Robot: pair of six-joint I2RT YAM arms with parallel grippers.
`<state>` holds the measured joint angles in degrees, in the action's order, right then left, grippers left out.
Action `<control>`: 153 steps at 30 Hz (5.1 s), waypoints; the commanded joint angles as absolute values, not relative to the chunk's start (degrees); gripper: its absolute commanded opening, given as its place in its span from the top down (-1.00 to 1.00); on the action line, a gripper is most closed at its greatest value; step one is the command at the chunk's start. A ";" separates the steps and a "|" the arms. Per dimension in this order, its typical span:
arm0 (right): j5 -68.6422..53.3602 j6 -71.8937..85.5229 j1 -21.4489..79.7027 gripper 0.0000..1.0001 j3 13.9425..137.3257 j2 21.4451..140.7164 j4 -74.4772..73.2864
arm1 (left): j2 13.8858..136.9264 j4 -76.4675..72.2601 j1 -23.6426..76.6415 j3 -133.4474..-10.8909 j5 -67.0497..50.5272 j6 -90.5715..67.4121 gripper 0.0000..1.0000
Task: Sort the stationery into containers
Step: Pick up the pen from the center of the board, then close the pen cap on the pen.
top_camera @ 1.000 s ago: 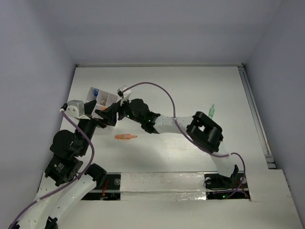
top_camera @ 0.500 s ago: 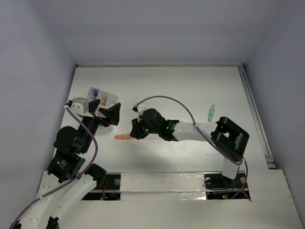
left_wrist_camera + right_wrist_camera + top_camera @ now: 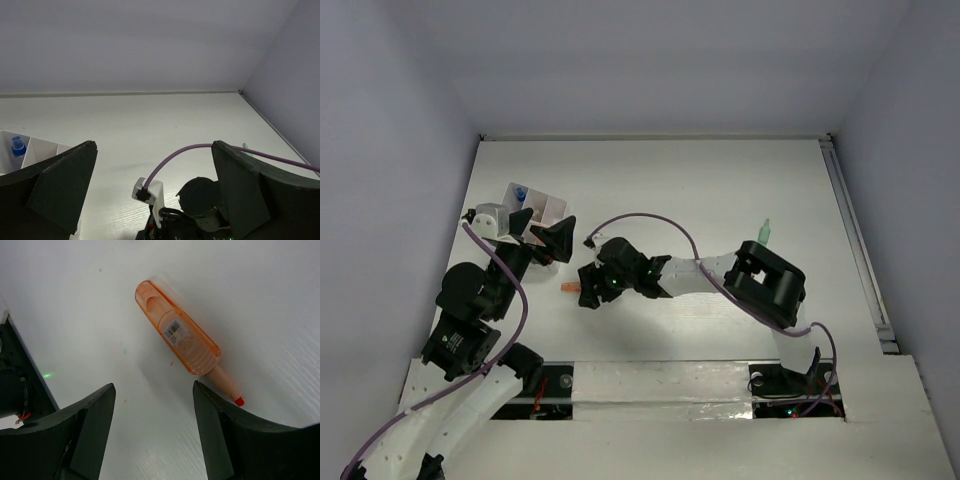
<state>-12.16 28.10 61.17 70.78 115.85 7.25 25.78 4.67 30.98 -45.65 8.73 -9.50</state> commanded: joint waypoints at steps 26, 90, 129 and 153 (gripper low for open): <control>5.61 23.46 62.92 -1.00 81.47 116.98 -10.80 | 26.98 1.23 29.45 -45.53 6.94 -9.93 -0.98; 30.58 29.89 69.43 1.00 64.61 100.86 -8.88 | 33.66 -2.63 28.39 -41.50 -5.09 -25.12 -0.98; -6.58 16.43 52.03 1.00 79.80 73.03 -41.48 | 43.85 -51.41 36.91 -14.32 -13.97 -23.03 -0.17; -12.48 16.52 50.89 1.00 86.40 76.03 -46.76 | 46.41 -51.50 44.65 -19.86 -9.67 -16.44 0.44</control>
